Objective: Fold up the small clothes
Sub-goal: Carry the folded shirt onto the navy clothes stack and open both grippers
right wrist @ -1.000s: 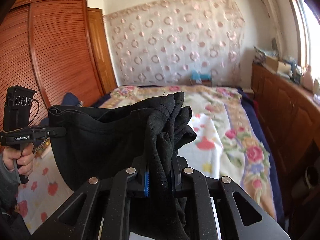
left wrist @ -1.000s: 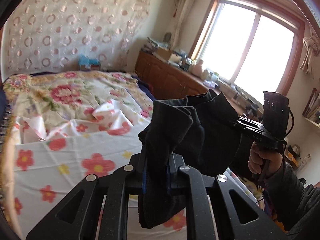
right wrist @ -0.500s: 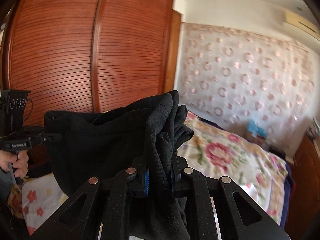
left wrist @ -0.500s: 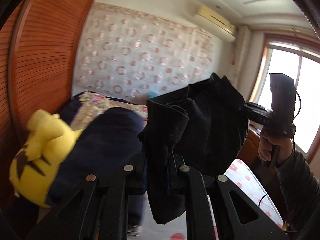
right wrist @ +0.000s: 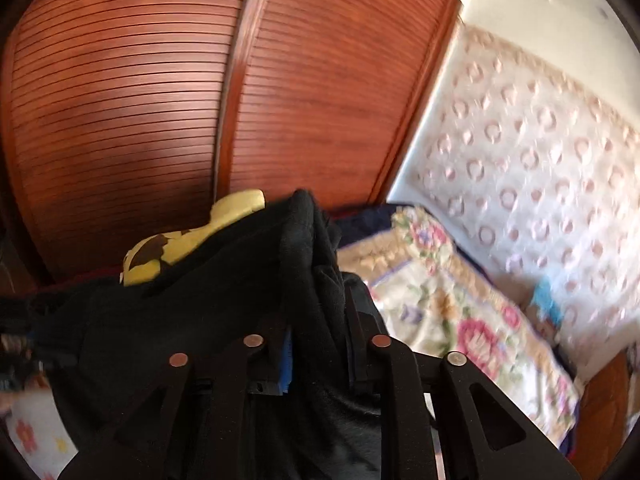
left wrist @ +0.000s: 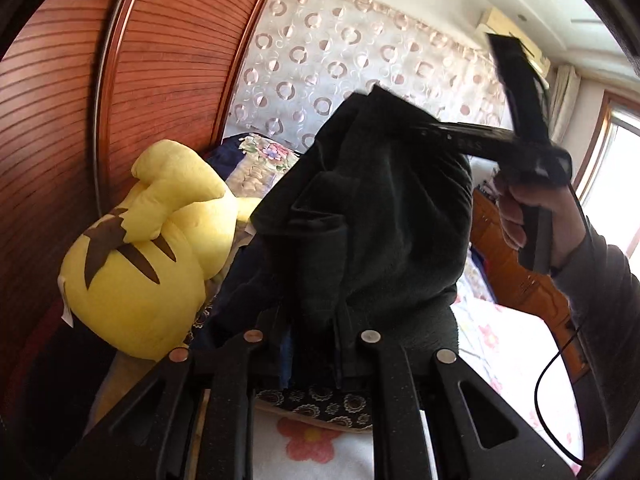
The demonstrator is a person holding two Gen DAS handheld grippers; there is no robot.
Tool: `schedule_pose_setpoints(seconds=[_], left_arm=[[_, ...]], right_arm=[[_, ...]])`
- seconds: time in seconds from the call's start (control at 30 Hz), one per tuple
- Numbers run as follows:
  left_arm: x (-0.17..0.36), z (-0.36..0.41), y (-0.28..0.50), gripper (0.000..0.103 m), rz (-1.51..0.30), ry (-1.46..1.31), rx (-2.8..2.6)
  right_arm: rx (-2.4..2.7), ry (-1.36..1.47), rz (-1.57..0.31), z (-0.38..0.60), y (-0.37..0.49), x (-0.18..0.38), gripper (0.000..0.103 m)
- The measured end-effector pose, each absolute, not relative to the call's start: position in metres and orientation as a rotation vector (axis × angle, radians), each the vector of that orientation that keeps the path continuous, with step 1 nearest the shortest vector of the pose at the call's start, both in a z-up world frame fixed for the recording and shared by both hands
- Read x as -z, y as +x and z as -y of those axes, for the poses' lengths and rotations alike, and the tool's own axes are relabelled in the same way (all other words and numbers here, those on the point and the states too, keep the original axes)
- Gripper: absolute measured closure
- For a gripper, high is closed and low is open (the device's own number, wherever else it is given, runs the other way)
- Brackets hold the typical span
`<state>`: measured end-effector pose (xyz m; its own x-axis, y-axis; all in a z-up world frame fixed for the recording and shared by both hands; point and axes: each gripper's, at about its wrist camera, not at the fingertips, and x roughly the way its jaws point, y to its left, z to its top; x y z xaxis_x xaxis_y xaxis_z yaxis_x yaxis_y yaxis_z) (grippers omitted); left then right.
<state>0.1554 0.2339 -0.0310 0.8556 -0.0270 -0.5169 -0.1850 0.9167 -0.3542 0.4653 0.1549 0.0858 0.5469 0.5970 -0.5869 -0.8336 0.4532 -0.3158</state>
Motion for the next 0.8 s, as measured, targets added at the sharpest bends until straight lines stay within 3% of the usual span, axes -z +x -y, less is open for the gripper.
schedule_pose_setpoints(seconds=[0.13, 0.17, 0.23, 0.27, 0.3, 0.33, 0.67, 0.8], left_arm=[[0.020, -0.232, 0.149, 0.071, -0.516, -0.327, -0.119], [0.017, -0.232, 0.144, 0.063, -0.503, -0.314, -0.127], [0.011, -0.231, 0.136, 0.058, -0.478, -0.292, -0.131], [0.009, -0.234, 0.132, 0.049, -0.473, -0.289, -0.127], [0.008, -0.235, 0.129, 0.030, -0.467, -0.286, -0.118], [0.005, -0.233, 0.125, 0.024, -0.458, -0.277, -0.114], [-0.011, -0.178, 0.101, 0.022, -0.471, -0.134, -0.055], [-0.014, -0.149, 0.091, 0.022, -0.477, -0.112, -0.003]], right_arm=[[-0.841, -0.526, -0.446, -0.145, 0.480, -0.093, 0.060], [-0.832, -0.505, -0.441, -0.141, 0.472, -0.094, 0.057], [-0.806, -0.474, -0.428, -0.131, 0.468, -0.098, 0.056], [-0.798, -0.463, -0.423, -0.129, 0.457, -0.096, 0.056], [-0.799, -0.447, -0.424, -0.122, 0.450, -0.097, 0.056], [-0.803, -0.433, -0.427, -0.118, 0.439, -0.095, 0.056], [-0.765, -0.303, -0.441, -0.003, 0.304, -0.073, 0.055], [-0.730, -0.249, -0.451, 0.047, 0.253, -0.069, 0.042]])
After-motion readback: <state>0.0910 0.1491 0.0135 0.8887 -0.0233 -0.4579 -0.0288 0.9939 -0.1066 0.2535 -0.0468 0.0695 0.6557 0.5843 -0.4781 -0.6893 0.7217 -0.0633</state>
